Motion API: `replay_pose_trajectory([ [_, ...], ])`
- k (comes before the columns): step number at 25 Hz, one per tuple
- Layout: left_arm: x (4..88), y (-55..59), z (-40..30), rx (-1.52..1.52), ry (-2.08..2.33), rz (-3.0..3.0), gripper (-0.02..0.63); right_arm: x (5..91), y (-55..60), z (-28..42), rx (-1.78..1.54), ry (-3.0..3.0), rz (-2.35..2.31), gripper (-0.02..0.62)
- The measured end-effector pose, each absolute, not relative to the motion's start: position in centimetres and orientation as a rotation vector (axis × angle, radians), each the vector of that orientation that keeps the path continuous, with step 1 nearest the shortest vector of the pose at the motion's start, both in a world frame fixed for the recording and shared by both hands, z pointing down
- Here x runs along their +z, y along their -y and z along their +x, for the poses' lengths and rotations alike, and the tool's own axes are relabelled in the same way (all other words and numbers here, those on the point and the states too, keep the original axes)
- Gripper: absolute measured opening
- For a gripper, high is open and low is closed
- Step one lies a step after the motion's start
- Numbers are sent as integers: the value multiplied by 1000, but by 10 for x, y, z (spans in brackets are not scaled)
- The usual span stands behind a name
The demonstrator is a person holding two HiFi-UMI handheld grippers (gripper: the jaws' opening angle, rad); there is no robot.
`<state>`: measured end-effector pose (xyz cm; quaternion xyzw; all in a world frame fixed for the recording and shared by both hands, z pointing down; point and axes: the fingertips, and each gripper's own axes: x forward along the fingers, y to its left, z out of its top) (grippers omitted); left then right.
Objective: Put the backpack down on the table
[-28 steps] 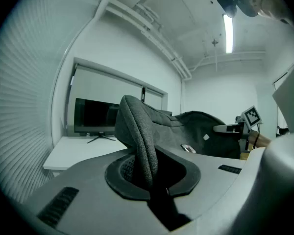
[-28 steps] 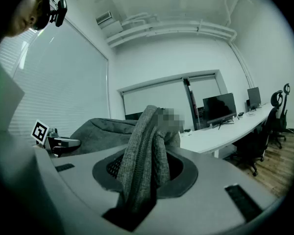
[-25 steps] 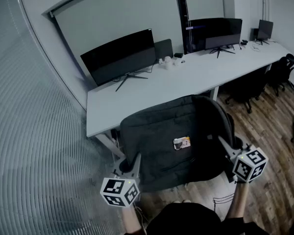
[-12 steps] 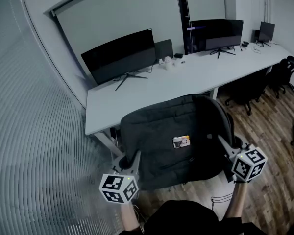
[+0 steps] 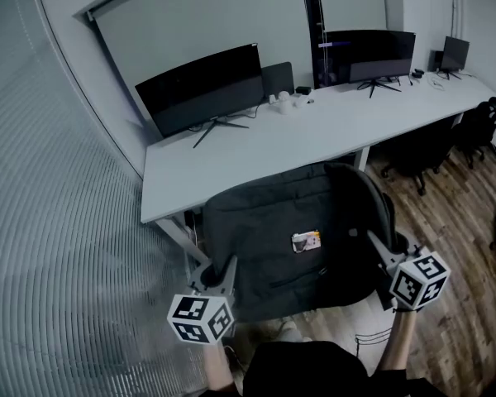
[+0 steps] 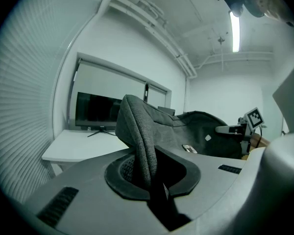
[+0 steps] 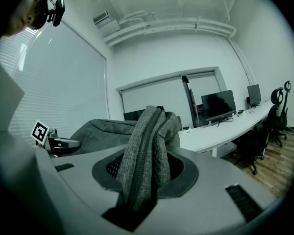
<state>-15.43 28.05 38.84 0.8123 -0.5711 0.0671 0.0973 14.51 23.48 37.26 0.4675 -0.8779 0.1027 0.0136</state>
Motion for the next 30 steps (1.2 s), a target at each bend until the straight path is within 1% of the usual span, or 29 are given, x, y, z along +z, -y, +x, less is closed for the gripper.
replay_pose_trajectory([
  [11, 406, -248, -163, 219, 1708, 2344, 48, 392, -193, 135, 368, 2732, 1413, 114],
  [24, 420, -150, -173, 232, 1666, 2343, 48, 404, -102, 126, 378, 2696, 1447, 114],
  [30, 414, -103, -183, 238, 1635, 2358, 48, 396, -63, 118, 381, 2671, 1480, 114],
])
